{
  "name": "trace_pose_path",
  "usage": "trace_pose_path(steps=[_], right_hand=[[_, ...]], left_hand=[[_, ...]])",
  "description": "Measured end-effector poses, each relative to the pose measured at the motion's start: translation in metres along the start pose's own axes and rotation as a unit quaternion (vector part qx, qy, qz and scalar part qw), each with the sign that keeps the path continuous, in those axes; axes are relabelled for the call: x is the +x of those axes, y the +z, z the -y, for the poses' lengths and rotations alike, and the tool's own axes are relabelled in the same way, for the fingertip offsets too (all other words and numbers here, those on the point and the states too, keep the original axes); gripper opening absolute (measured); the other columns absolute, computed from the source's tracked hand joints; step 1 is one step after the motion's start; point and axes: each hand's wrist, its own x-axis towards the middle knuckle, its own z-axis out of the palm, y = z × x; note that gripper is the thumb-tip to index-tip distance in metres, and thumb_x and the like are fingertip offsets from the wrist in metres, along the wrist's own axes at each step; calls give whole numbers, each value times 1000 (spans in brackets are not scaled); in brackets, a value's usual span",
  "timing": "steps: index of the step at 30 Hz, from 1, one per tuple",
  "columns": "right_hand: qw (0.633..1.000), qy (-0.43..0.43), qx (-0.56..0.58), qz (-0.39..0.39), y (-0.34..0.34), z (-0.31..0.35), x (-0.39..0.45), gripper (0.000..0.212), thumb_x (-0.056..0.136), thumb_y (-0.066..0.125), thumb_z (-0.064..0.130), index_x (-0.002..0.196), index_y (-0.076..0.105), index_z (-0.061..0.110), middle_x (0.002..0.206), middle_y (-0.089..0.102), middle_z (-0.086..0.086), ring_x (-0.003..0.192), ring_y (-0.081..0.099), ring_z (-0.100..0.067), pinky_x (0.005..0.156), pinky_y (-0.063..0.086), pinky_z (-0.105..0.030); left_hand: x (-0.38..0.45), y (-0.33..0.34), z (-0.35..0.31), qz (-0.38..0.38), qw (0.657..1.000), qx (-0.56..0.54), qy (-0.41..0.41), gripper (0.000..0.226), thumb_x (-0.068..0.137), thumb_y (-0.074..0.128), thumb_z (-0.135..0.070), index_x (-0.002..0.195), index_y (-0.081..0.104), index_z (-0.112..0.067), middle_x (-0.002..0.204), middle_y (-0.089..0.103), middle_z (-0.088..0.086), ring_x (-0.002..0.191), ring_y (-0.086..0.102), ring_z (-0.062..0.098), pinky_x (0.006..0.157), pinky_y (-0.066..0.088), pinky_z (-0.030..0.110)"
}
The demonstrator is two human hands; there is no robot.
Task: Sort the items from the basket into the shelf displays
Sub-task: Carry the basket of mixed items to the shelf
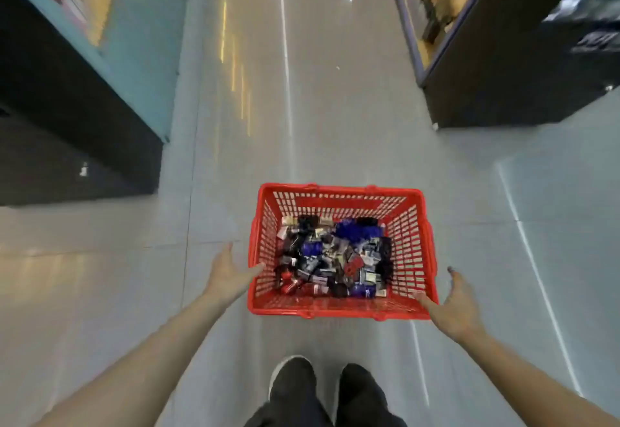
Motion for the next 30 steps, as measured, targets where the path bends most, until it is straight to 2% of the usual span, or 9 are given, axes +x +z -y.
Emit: trace_pose_path(steps=[3, 5, 8, 11, 14, 17, 20, 24, 30], right_hand=[[999, 47, 22, 2, 40, -41, 53, 102, 73, 86, 30, 150, 25, 0, 149, 39, -26, 134, 42, -40, 112, 34, -48], [996, 55, 67, 23, 61, -59, 84, 89, 77, 83, 30, 147, 33, 8, 140, 52, -20, 123, 55, -38, 106, 42, -50], [995, 50, 90, 6, 76, -75, 111, 60, 82, 77, 38, 133, 51, 20, 117, 68, -9, 101, 66, -29, 96, 50, -46], [991, 40, 129, 2, 82, -78, 132, 47, 88, 71, 35, 130, 58, 18, 114, 70, -12, 98, 68, -31, 94, 53, -51], [984, 36, 172, -2, 82, -75, 131, 39, 92, 67, 26, 129, 60, 15, 108, 71, -14, 82, 70, -26, 82, 56, -42], [981, 52, 189, -2, 73, -73, 124, 39, 92, 68, 26, 129, 60, 16, 104, 72, -15, 76, 72, -27, 78, 59, -48], [975, 69, 210, 9, 43, -53, 109, 37, 90, 70, 25, 125, 63, 15, 96, 74, -12, 70, 72, -25, 74, 59, -46], [970, 79, 226, 46, -35, 2, 73, 34, 87, 73, 24, 119, 65, 18, 88, 75, -4, 68, 74, -25, 67, 60, -42], [978, 22, 197, 73, -199, 130, -6, 35, 87, 72, 15, 120, 63, 14, 84, 74, 1, 64, 74, -16, 50, 56, -23]], left_hand=[[51, 46, 33, -14, 998, -24, 50, 80, 74, 87, -27, 138, 43, -8, 136, 55, 15, 128, 52, 30, 109, 41, 43], [81, 70, 56, -15, 997, -48, 53, 67, 73, 88, -23, 128, 50, -15, 116, 65, 4, 108, 64, 24, 98, 50, 40], [104, 84, 74, -36, 996, -73, 42, 62, 76, 86, -25, 129, 54, -22, 106, 67, -4, 95, 65, 17, 86, 50, 30], [120, 89, 82, -30, 991, -128, 25, 42, 86, 77, -18, 123, 57, -21, 98, 70, -5, 90, 69, 14, 66, 53, 21], [118, 92, 83, -29, 987, -154, 17, 32, 94, 67, -17, 121, 53, -28, 98, 69, -6, 85, 69, 12, 57, 53, 22], [106, 85, 76, -21, 987, -161, 7, 28, 96, 64, -26, 120, 51, -34, 94, 68, -13, 77, 71, 12, 52, 54, 21], [83, 56, 55, -20, 987, -161, -6, 28, 94, 65, -30, 119, 53, -33, 93, 71, -10, 71, 74, 14, 50, 56, 24], [26, -6, -7, -14, 985, -171, -27, 35, 95, 64, -30, 128, 53, -25, 99, 73, 1, 79, 75, 23, 64, 61, 39], [-90, -141, -143, -37, 986, -164, -17, 38, 94, 62, -40, 127, 53, -23, 99, 74, 1, 74, 76, 21, 60, 60, 34]])
